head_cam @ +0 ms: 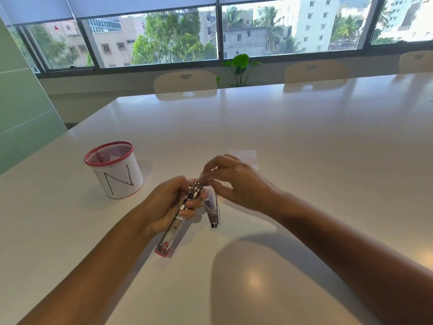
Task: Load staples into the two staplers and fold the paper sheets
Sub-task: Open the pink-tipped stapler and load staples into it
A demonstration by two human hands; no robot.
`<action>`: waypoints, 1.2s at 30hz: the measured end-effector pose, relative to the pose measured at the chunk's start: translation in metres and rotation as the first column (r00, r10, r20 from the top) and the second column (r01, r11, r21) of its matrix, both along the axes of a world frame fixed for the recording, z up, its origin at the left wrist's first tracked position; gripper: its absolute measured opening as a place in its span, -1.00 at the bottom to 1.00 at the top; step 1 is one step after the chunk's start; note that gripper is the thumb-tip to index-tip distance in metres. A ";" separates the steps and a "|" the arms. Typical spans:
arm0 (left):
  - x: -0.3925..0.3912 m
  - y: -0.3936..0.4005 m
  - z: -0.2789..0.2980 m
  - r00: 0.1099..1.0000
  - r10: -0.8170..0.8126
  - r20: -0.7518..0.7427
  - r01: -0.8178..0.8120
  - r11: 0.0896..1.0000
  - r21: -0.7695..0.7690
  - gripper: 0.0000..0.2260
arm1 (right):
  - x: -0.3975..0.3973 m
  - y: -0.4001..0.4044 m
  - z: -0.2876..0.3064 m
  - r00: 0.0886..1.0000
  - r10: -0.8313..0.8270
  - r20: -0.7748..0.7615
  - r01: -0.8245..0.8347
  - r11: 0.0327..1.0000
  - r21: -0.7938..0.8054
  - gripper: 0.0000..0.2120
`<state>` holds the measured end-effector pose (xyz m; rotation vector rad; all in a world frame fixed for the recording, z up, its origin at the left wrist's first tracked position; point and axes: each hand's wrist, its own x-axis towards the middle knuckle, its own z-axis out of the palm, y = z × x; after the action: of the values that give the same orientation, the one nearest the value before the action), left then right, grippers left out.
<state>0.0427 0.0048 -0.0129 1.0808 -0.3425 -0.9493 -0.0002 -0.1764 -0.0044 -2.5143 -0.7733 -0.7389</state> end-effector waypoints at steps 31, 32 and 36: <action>-0.009 -0.006 0.005 0.996 0.088 0.024 -0.090 0.994 0.062 -0.79 | -0.012 0.027 0.012 0.810 0.201 -0.551 0.333 0.615 0.715 -0.91; -0.008 -0.006 0.005 0.994 0.102 0.033 -0.104 0.992 0.069 -0.78 | -0.012 0.028 0.010 0.823 0.170 -0.542 0.327 0.637 0.698 -0.92; -0.009 -0.007 0.005 0.991 0.122 0.055 -0.127 0.985 0.115 -0.75 | -0.012 0.029 0.008 0.851 0.091 -0.518 0.315 0.700 0.641 -0.92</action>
<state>0.0339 -0.0019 -0.0082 1.2212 -0.2570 -0.8413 -0.0126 -0.1473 0.0040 -1.8833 -0.0763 -0.2640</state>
